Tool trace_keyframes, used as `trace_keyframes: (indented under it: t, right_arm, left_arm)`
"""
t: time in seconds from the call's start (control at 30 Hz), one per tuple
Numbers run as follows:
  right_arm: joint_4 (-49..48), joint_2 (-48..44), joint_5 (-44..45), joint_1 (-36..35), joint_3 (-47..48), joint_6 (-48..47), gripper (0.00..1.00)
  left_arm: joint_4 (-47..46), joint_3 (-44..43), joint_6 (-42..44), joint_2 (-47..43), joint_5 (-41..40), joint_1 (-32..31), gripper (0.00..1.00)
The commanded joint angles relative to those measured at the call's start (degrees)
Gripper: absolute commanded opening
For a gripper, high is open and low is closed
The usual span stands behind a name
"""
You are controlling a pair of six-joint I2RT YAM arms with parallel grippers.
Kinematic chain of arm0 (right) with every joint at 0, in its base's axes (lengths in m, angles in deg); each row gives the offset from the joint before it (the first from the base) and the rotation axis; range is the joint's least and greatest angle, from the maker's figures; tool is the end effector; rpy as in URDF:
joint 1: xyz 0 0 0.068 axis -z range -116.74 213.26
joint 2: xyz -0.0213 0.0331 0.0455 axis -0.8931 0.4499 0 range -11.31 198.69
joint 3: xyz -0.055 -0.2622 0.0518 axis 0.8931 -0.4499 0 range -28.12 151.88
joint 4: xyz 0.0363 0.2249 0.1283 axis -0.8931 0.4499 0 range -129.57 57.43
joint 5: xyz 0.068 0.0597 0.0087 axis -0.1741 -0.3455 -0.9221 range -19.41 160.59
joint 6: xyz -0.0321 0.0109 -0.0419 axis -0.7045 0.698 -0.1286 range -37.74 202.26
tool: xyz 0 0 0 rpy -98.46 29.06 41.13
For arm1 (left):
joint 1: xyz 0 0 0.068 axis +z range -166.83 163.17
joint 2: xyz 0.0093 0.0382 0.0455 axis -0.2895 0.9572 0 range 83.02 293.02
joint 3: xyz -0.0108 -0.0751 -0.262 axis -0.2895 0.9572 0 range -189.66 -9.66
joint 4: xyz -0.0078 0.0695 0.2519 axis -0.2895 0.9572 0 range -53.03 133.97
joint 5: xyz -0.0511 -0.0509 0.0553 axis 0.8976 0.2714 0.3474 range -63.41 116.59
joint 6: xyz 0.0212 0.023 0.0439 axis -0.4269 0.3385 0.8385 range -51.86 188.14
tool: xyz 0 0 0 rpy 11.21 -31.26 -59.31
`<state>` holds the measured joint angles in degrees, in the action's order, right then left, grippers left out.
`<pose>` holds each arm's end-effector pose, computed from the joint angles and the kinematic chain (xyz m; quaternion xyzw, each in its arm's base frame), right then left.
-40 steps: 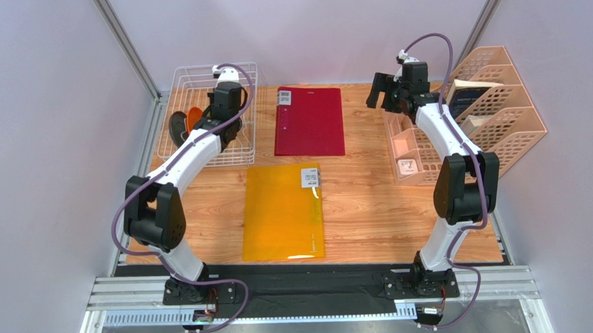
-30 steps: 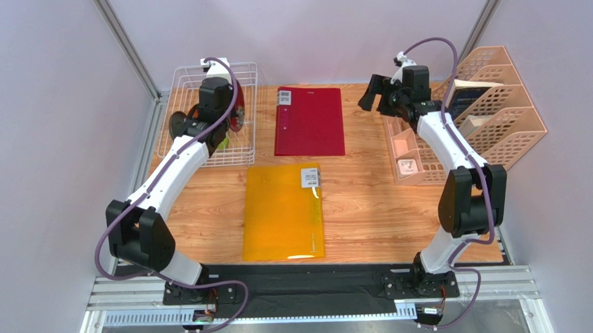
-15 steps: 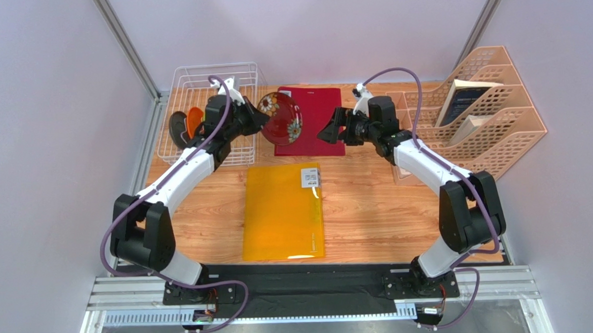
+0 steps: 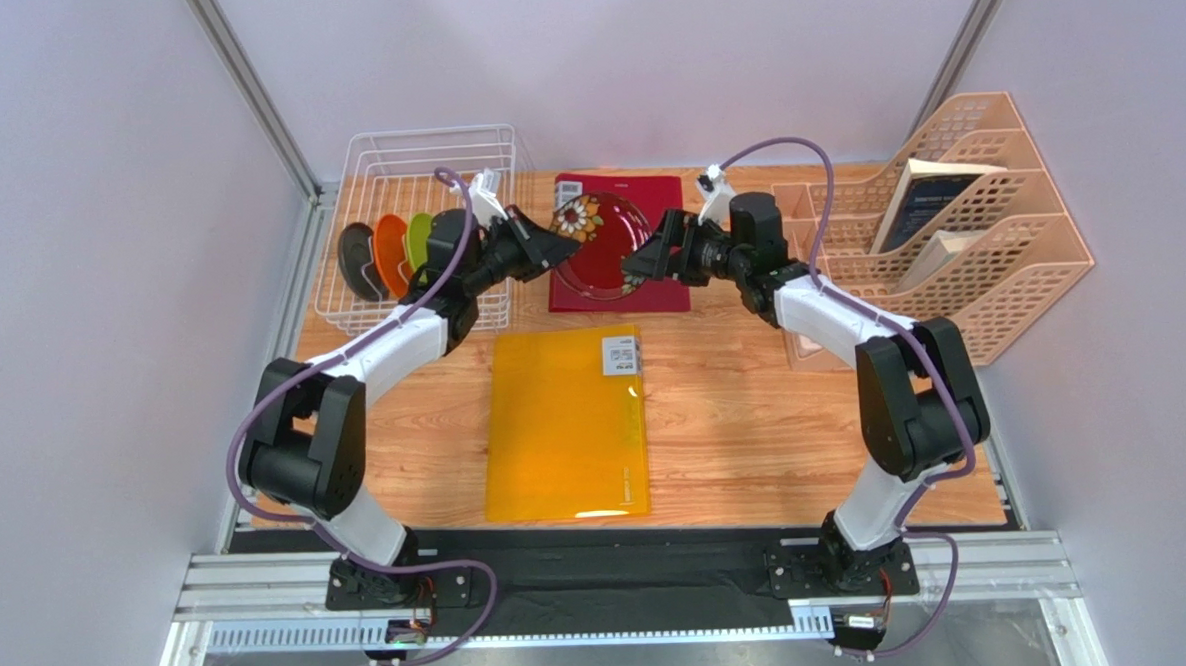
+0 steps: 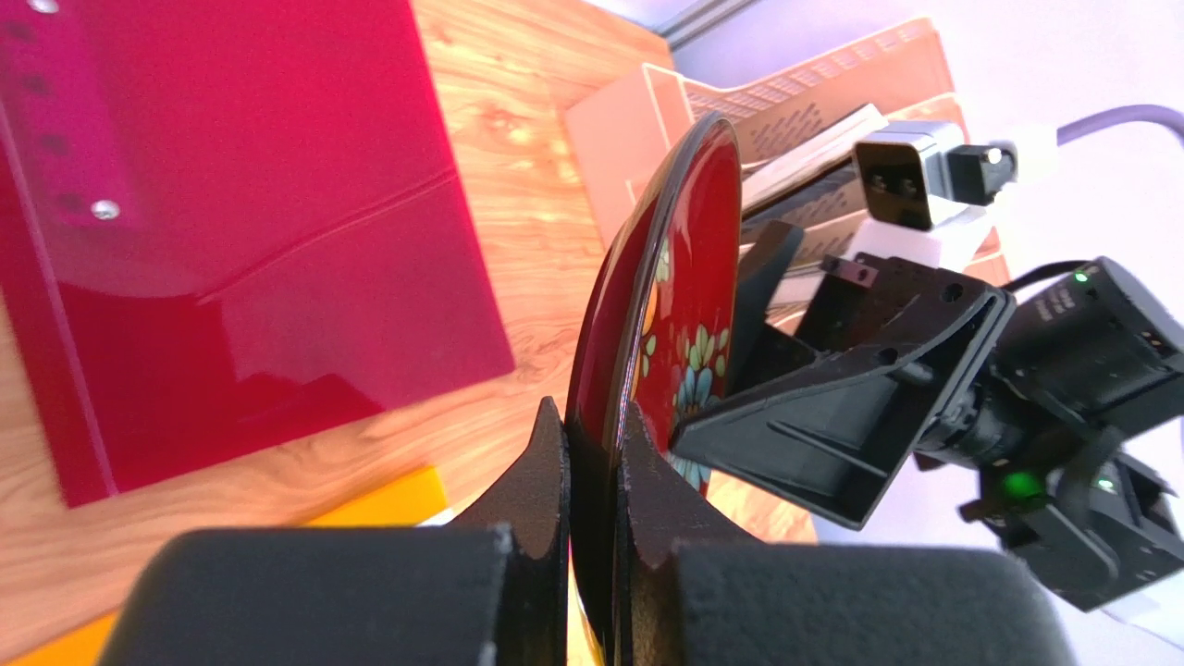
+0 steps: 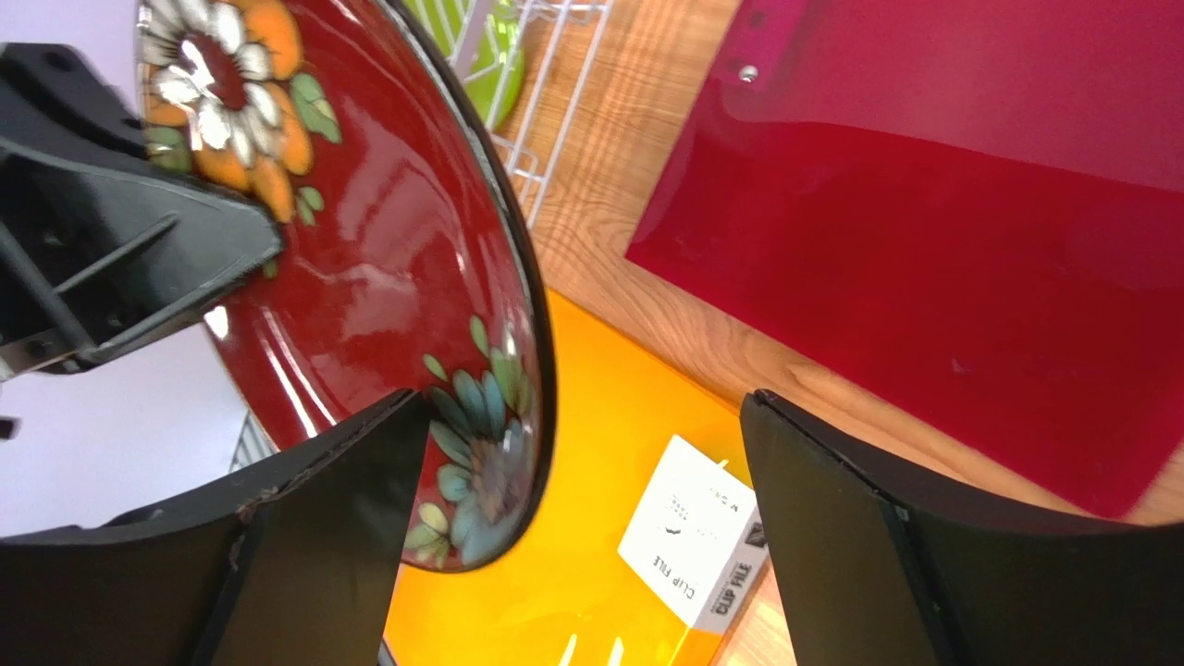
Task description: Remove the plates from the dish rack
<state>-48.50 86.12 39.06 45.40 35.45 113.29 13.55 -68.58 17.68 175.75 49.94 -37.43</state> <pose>0.3614 0.1360 0.2447 -0.0522 0.8228 0.4227 0.3763 0.3454 -0.1450 0.2714 -0.0687 0.7603 -0.4909 0.4199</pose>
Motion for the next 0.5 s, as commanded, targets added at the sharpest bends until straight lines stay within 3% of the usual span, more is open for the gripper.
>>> trace_keyframes:
  t: [0.0, 0.03, 0.13, 0.17, 0.23, 0.3, 0.43, 0.47]
  right_arm:
    - [-9.1, 2.5, -4.6, -0.3, 0.9, 3.2, 0.87]
    - [-9.7, 2.9, -4.9, -0.3, 1.1, 3.5, 0.84]
    - [-11.3, 3.3, -5.5, -0.3, 1.1, 3.6, 0.6]
    - [-11.3, 3.3, -5.9, -0.2, 1.1, 3.3, 0.42]
    - [-11.6, 3.5, -6.6, -0.2, 1.0, 2.6, 0.32]
    - [-13.3, 3.7, -7.8, 0.1, 0.6, 3.1, 0.03]
    - [-15.2, 3.2, -8.4, 1.0, -1.0, 4.1, 0.0]
    - [-15.1, 2.9, -7.9, 1.3, -1.3, 4.0, 0.0]
  left_arm:
    - [-15.5, 0.5, -7.4, 1.4, 5.8, -1.5, 0.0]
    - [-16.7, 1.4, -8.1, 1.8, 6.0, -1.8, 0.0]
    - [-17.7, 2.7, -7.6, 2.2, 5.3, -2.3, 0.0]
    - [-17.7, 3.0, -7.4, 2.1, 5.1, -2.3, 0.0]
    - [-17.6, 3.2, -7.2, 2.1, 5.4, -2.3, 0.0]
    - [-17.6, 3.2, -7.4, 2.5, 5.7, -2.5, 0.0]
    - [-18.0, 3.8, -7.2, 3.2, 6.2, -2.6, 0.0]
    - [-18.0, 4.0, -6.9, 3.1, 6.3, -2.6, 0.06]
